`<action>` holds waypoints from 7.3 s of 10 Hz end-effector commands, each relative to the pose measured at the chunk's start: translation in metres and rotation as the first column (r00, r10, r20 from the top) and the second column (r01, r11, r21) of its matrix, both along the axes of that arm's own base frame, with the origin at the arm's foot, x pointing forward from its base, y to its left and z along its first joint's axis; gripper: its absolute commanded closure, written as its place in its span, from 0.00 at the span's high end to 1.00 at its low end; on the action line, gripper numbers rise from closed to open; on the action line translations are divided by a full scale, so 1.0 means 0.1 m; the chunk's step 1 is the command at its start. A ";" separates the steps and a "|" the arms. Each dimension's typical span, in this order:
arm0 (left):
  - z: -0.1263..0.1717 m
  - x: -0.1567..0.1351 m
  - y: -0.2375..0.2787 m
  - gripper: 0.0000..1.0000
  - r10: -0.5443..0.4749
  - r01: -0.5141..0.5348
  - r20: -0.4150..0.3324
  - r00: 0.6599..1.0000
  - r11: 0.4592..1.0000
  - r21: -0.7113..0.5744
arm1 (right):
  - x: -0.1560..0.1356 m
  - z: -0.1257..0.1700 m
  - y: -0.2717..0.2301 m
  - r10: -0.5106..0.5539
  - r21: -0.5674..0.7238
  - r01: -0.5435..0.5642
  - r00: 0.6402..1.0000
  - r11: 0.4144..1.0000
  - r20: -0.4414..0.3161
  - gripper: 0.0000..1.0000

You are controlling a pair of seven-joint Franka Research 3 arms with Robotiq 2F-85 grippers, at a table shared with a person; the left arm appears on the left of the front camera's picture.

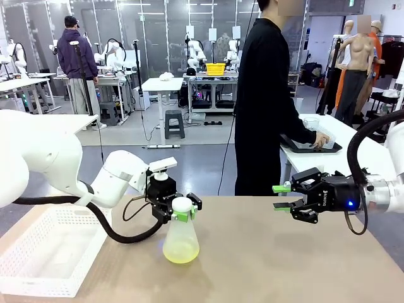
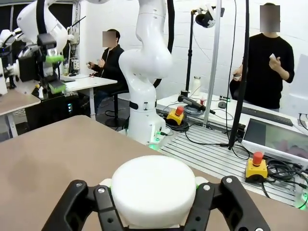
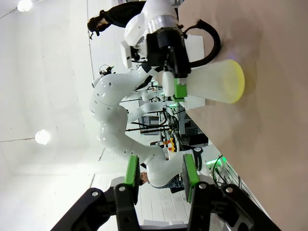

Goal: Prepare the solutions needed for the experiment.
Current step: When the human places the Big flask in the center of the table, pick up the Big flask and place it in the left Organizing basket.

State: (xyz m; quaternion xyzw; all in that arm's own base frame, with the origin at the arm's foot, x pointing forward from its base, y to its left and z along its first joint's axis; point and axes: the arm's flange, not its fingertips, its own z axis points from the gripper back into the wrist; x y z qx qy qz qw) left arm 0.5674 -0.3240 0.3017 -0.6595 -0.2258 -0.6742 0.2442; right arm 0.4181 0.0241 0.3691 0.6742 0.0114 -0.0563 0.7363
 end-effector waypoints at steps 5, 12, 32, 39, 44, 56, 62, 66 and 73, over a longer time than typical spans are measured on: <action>0.94 -0.24 0.44 0.09 0.002 -0.004 0.032 0.999 0.999 0.044 | -0.01 0.01 0.00 -0.003 -0.013 0.003 1.000 1.000 0.006 0.47; 1.14 -0.30 1.80 0.09 0.340 -0.339 0.061 0.939 0.941 -0.019 | -0.01 0.01 0.00 -0.003 -0.013 0.003 1.000 1.000 0.006 0.47; -0.22 -1.01 3.81 0.09 0.813 -0.802 0.092 0.576 0.583 -0.132 | -0.01 0.01 0.00 -0.003 -0.013 0.003 1.000 1.000 0.006 0.47; -0.43 -0.95 3.92 0.09 0.806 -0.799 0.100 0.584 0.592 -0.105 | -0.01 0.01 0.00 -0.003 -0.013 0.003 1.000 1.000 0.006 0.47; -0.58 -0.87 4.06 0.09 0.821 -0.816 0.080 0.566 0.571 -0.086 | -0.01 0.01 0.00 -0.003 -0.013 0.003 1.000 1.000 0.006 0.47; -0.62 -0.93 4.19 1.00 0.825 -0.821 0.049 0.563 0.565 -0.081 | -0.01 0.01 0.00 -0.003 -0.013 0.003 1.000 1.000 0.006 0.47; -0.47 -0.82 4.22 1.00 0.829 -0.828 0.022 0.559 0.560 -0.041 | -0.01 0.01 0.00 -0.003 -0.013 0.003 1.000 1.000 0.006 0.47; -0.47 -0.82 4.22 1.00 0.829 -0.828 0.022 0.559 0.560 -0.041 | -0.01 0.01 0.00 -0.003 -0.013 0.003 1.000 1.000 0.006 0.47; -0.35 -0.90 4.74 1.00 0.886 -0.883 0.019 0.463 0.463 -0.076 | -0.01 0.01 0.00 -0.003 -0.013 0.003 1.000 1.000 0.006 0.47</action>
